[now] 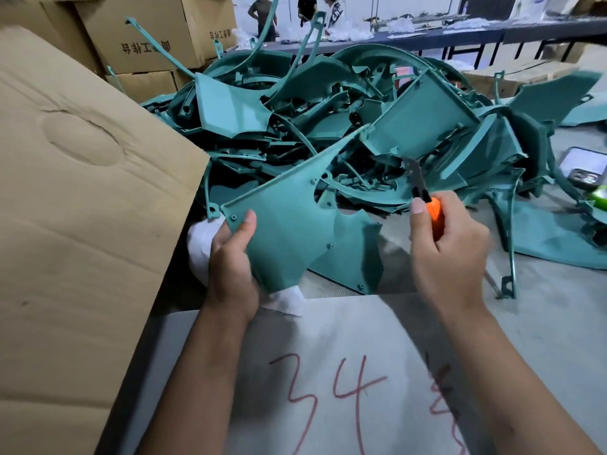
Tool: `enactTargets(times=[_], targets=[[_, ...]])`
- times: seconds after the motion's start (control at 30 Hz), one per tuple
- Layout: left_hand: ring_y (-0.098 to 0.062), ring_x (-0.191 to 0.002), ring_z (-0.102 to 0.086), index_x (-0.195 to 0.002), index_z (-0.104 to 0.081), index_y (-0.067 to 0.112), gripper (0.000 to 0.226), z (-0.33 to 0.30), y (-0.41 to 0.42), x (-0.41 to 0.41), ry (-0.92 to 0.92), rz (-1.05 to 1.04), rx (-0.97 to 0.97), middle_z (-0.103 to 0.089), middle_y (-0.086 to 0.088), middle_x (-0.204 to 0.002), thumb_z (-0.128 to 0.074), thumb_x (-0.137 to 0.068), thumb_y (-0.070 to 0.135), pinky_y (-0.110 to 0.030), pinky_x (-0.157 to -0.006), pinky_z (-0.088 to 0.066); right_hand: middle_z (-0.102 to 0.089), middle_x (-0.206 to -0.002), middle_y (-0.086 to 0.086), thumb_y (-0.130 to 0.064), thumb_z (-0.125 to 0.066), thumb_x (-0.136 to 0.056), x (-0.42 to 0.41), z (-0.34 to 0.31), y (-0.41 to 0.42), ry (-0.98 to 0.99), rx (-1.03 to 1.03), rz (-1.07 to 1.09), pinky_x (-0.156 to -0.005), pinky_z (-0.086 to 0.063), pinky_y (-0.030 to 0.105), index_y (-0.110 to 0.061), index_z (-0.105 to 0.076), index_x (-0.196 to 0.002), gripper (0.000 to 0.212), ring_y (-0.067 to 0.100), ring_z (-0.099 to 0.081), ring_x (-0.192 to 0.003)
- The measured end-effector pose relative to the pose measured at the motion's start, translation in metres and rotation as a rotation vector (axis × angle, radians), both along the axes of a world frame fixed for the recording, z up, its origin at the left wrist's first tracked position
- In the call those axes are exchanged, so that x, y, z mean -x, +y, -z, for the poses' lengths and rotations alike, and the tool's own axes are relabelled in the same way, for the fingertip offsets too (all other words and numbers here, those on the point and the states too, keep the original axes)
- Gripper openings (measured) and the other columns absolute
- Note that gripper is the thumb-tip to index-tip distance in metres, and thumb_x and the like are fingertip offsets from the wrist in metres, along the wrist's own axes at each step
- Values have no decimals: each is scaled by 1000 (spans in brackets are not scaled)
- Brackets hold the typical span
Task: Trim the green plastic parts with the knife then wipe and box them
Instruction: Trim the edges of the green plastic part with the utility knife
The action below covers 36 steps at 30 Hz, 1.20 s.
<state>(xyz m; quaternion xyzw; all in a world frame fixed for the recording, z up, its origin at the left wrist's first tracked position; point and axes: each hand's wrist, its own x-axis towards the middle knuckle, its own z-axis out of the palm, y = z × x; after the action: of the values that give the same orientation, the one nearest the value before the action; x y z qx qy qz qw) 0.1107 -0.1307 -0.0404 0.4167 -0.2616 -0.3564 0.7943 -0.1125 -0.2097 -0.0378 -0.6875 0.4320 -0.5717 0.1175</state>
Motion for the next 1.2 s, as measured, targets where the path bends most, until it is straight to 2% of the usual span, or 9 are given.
enactTargets(times=[0.17,0.37,0.5,0.63,0.73,0.87,1.07,1.13,1.2], targets=[[-32,-127,-62,-147,-51,13,51,-8,-2,19,244,262,-6,-64,-15,-139,-49,-102,37,-46,-97,-55,-56,-72,-15,-46,-69,-94,-18,-1,15,5,-148,-403,-61,-36,17,-31,-62,-94,16,6,-51,-63],[-30,-125,-65,-143,-52,4,49,-5,-4,44,252,386,98,-65,-19,-135,-55,-99,25,-38,-94,-58,-40,-50,6,-23,-82,-90,-19,-3,23,-386,-350,-643,-40,-36,25,-30,-50,-69,39,18,-42,-40],[-33,-119,-67,-135,-57,-2,38,0,-3,28,-94,420,43,-67,-24,-129,-55,-97,-4,-33,-94,-56,-44,-55,-6,-23,-83,-88,-9,-3,8,-310,-251,-329,-50,-38,32,-24,-45,-67,44,14,-42,-51],[-21,-99,-74,-104,-74,11,20,2,1,14,-554,271,-86,-79,-6,-103,-71,-85,11,-29,-85,-57,-52,-64,-20,-27,-79,-92,1,-2,0,-20,-62,-284,-57,-36,20,-44,-52,-73,37,5,-44,-55],[-17,-97,-76,-97,-78,21,14,6,1,19,-633,246,-109,-80,1,-97,-74,-85,17,-28,-83,-59,-58,-75,-34,-22,-79,-92,0,0,0,153,91,-354,-66,-36,7,-34,-68,-95,16,-7,-56,-68],[-9,-89,-76,-87,-80,38,16,1,2,30,-666,82,-47,-79,11,-89,-76,-86,23,-21,-73,-59,-59,-104,-7,-29,-76,-96,-5,2,-1,82,109,-237,-88,-42,18,-15,-69,-110,21,4,-56,-96],[-9,-94,-75,-89,-80,37,17,-14,5,38,-492,-71,48,-79,10,-95,-71,-92,23,-35,-80,-62,-38,-56,-6,-62,-40,-105,-2,1,5,113,67,-378,-51,-29,29,-23,-42,-65,56,12,-39,-51],[-16,-102,-75,-93,-80,35,11,-16,5,39,-412,-31,38,-79,5,-103,-71,-92,29,-49,-88,-61,-33,-53,-4,-65,-40,-103,-3,3,7,188,35,-458,-47,-29,39,-17,-38,-61,64,18,-35,-48],[-16,-108,-73,-96,-79,37,12,-20,6,39,-418,-76,59,-78,6,-108,-70,-91,33,-43,-93,-58,-31,-52,-1,-60,-44,-102,-4,4,8,263,8,-500,-46,-29,43,-13,-37,-59,64,21,-34,-47]])
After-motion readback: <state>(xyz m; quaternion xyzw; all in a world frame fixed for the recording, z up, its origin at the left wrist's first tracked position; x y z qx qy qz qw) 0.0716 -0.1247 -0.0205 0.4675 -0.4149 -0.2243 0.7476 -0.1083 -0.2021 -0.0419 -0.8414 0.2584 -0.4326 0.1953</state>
